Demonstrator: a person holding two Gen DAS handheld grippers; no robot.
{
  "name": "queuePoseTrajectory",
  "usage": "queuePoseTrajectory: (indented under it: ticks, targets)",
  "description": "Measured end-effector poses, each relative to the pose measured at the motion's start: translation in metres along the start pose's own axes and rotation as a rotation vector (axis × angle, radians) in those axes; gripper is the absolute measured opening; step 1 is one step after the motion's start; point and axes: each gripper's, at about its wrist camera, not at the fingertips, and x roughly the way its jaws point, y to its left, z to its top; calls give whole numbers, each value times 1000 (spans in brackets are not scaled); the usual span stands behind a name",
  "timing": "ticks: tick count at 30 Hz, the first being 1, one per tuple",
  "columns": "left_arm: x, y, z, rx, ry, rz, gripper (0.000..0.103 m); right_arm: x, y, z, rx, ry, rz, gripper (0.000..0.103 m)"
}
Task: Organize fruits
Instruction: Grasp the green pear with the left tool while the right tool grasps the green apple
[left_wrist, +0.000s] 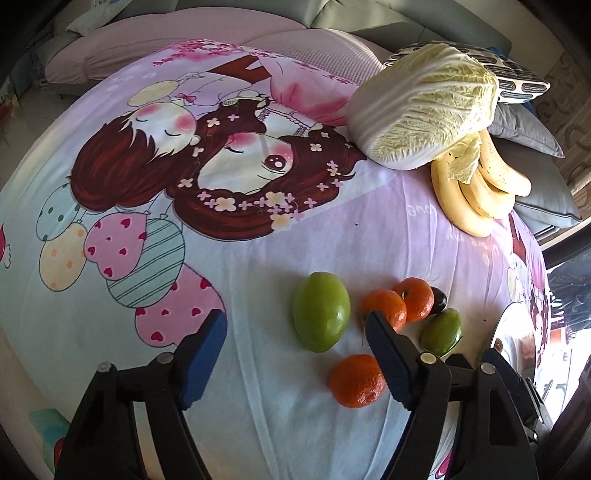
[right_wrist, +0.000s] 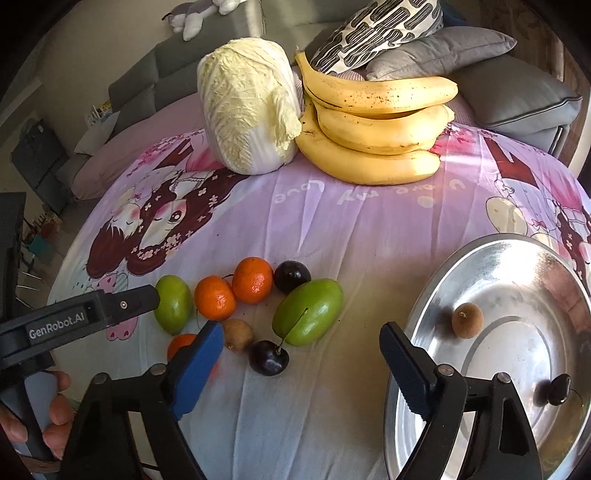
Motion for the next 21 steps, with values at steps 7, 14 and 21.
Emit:
queuePoseTrajectory:
  ticks: [7,14,21]
  targets:
    - [20,-5,9,11,54,5,67,13,-2,15,17,19,-3,69]
    - [35,-10,12,25,92,28,65,30,-5,14,23,80,-16,60]
    - [48,-16,14,49,100,76,57,38,-6,10,32,110,7,53]
